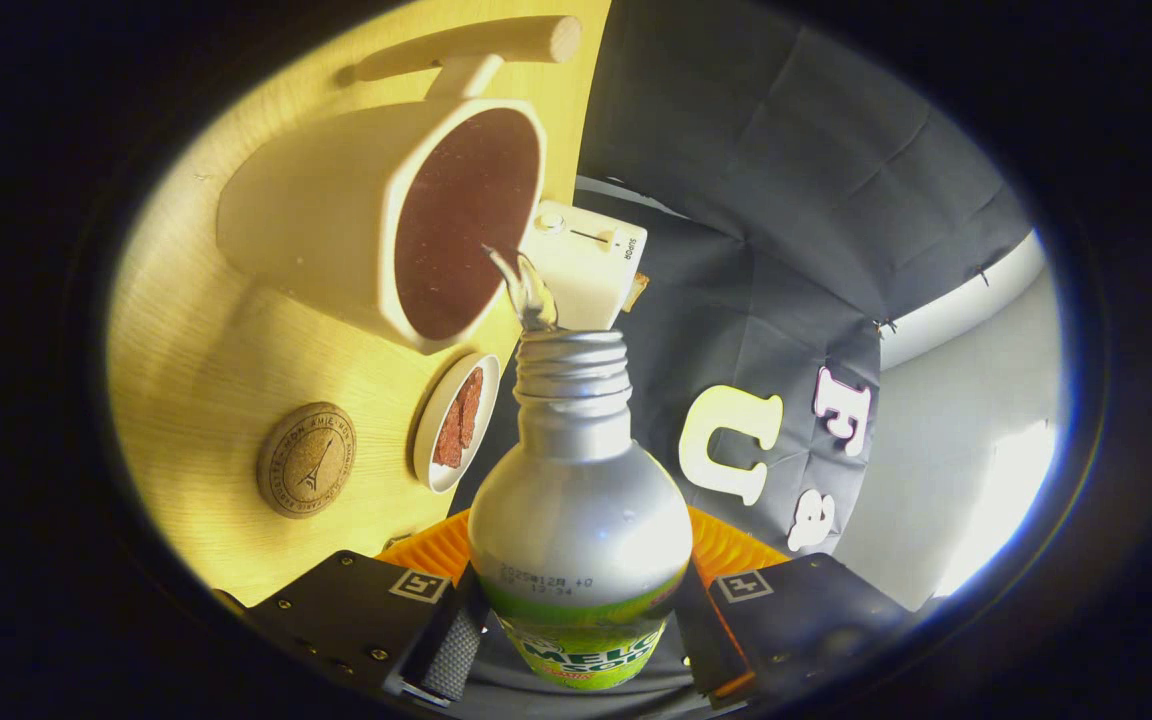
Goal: Take the bottle from table, then pour the juice into the cup, finally place the bottle on the coaster
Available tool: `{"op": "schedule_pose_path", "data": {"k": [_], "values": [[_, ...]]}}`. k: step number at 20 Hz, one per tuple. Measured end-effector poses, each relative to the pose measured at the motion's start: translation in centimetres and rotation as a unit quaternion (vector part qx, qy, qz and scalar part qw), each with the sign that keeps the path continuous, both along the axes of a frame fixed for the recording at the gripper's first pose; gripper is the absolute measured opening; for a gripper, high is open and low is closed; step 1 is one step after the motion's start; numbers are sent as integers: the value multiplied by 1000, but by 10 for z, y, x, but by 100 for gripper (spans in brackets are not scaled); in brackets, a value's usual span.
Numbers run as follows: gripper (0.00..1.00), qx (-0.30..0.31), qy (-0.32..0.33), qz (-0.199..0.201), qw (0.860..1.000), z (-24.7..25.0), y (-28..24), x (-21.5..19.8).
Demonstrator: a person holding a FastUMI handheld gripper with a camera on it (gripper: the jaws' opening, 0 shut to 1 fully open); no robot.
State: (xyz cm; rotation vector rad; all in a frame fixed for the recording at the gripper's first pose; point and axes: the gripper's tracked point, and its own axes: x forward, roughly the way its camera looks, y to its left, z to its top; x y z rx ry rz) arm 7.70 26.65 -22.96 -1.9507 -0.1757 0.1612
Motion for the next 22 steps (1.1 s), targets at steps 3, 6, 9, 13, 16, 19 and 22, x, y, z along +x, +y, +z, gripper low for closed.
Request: {"op": "schedule_pose_path", "data": {"k": [3,6,9,13,16,19,22], "values": [[81,-14,-1,2,1000,1,2,0],[81,-22,-1,5,1000,2,6,-2],[81,-25,3,8,1000,-3,11,-6],[81,-44,0,10,999,-4,11,-3],[81,-58,2,6,998,-8,7,-2],[81,-69,-1,6,998,-6,6,0],[81,-86,1,5,996,-8,6,0]]}}
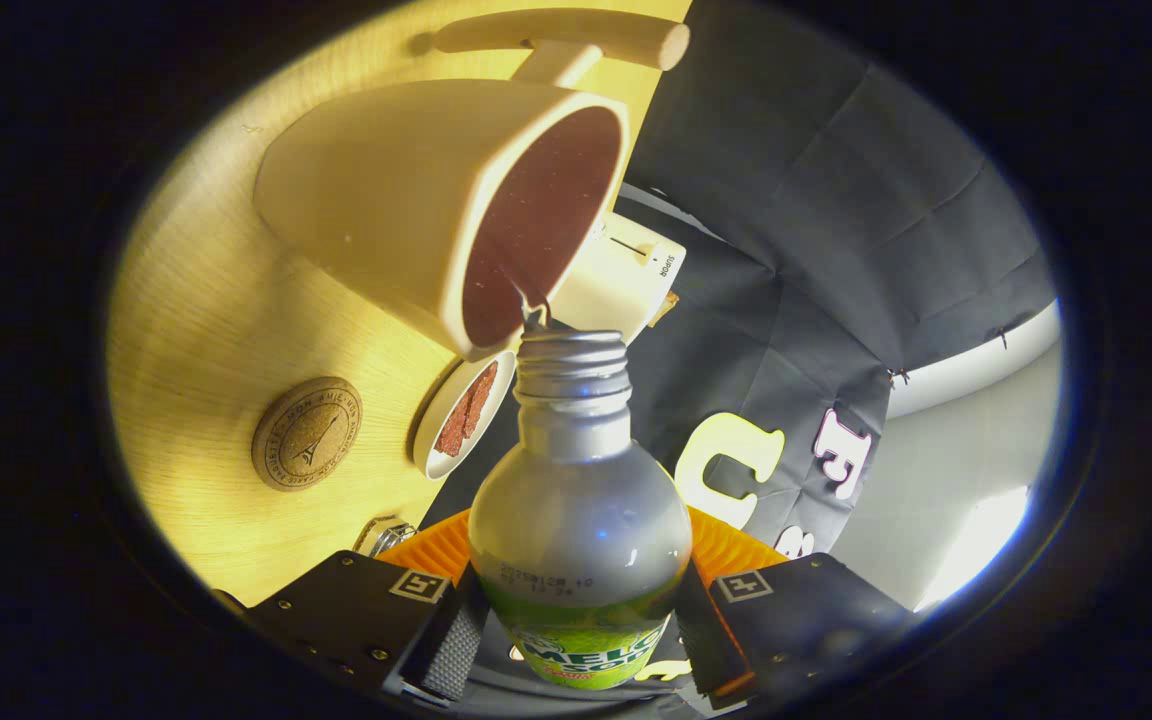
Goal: Take the bottle from table, then pour the juice into the cup, finally place the bottle on the coaster
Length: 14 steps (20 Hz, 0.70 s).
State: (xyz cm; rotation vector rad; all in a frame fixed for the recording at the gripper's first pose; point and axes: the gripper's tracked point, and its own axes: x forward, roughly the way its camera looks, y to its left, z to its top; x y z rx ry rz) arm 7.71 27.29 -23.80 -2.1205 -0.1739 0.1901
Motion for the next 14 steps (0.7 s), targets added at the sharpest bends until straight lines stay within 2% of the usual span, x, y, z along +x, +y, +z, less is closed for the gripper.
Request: {"op": "schedule_pose_path", "data": {"k": [14], "values": [[81,-55,-9,12,998,5,5,3]]}}
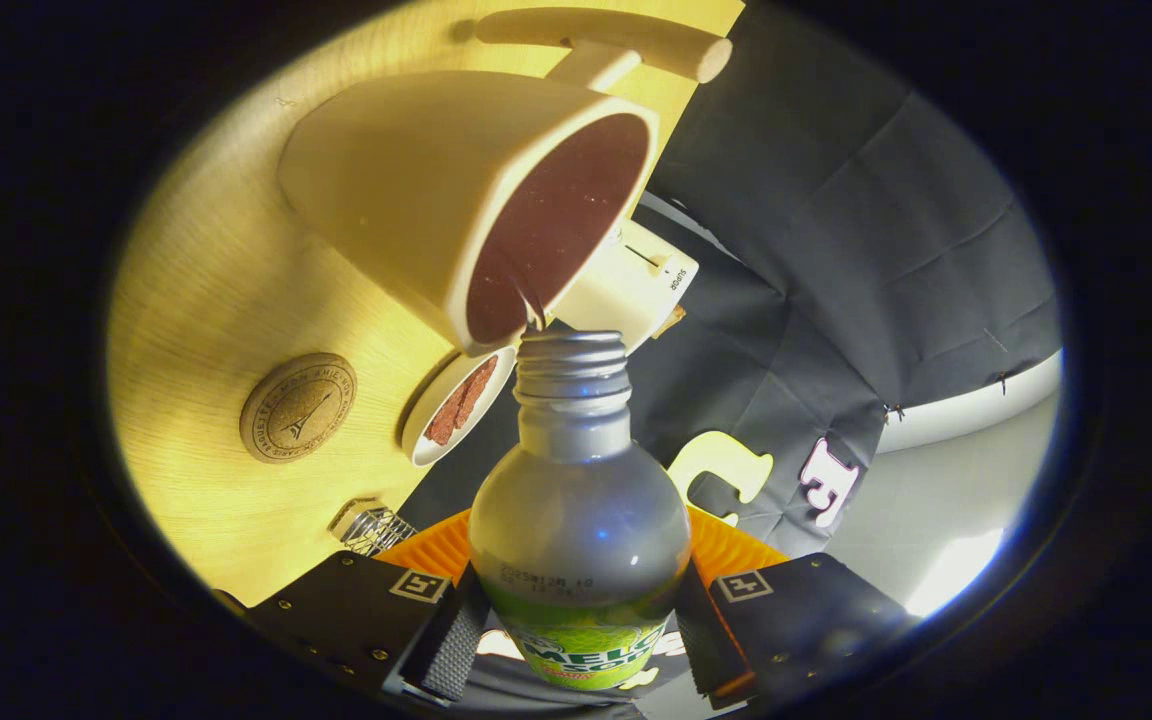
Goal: Take the bottle from table, then pour the juice into the cup, finally place the bottle on the coaster
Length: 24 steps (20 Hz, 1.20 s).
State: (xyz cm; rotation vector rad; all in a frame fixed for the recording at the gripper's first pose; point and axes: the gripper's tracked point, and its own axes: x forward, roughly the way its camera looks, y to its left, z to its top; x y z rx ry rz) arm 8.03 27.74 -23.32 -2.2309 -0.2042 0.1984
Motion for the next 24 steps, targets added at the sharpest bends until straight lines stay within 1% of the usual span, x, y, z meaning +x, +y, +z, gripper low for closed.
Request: {"op": "schedule_pose_path", "data": {"k": [7,20,24], "values": [[81,-20,-3,-1,1000,3,1,0],[81,-34,-1,7,999,2,4,-2],[81,-36,3,4,999,0,3,-1]]}}
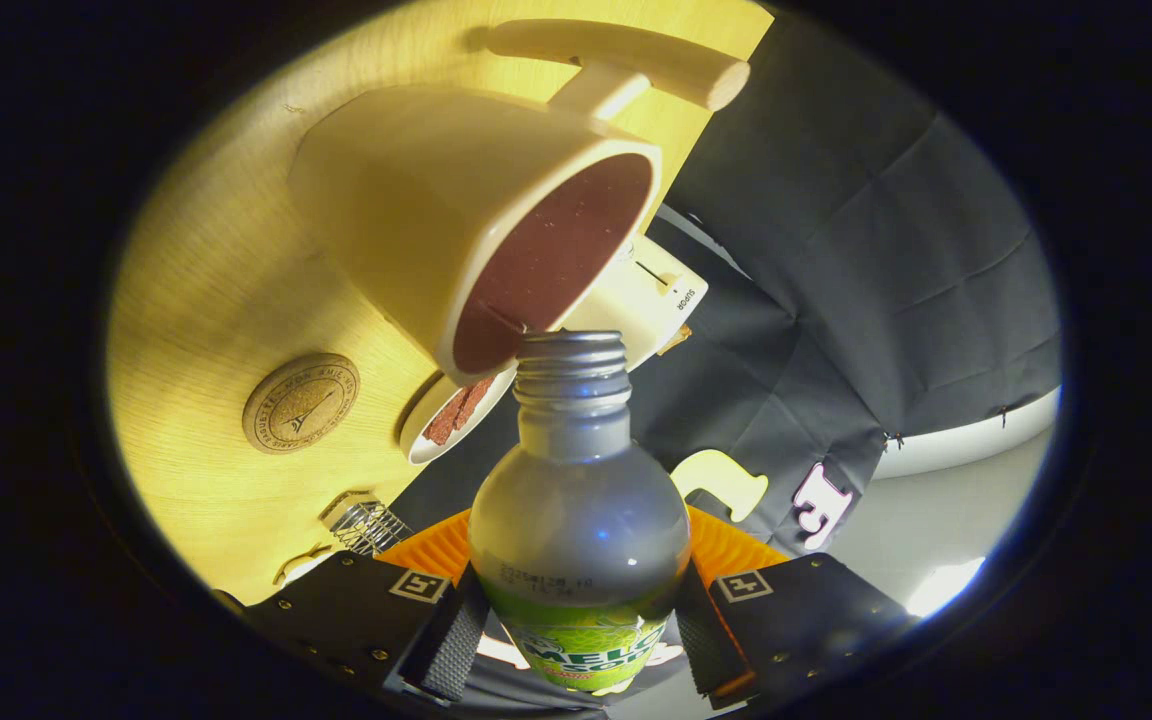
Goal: Take the bottle from table, then pour the juice into the cup, finally place the bottle on the coaster
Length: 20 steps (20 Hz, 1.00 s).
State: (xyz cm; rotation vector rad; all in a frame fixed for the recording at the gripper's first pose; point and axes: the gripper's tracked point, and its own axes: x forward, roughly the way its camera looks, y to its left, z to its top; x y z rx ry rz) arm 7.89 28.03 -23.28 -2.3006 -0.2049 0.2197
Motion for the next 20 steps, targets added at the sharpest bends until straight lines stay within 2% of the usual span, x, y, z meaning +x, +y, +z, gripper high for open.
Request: {"op": "schedule_pose_path", "data": {"k": [10,20], "values": [[81,5,7,2,1000,-4,1,-2],[81,36,31,-9,999,-10,-3,-2]]}}
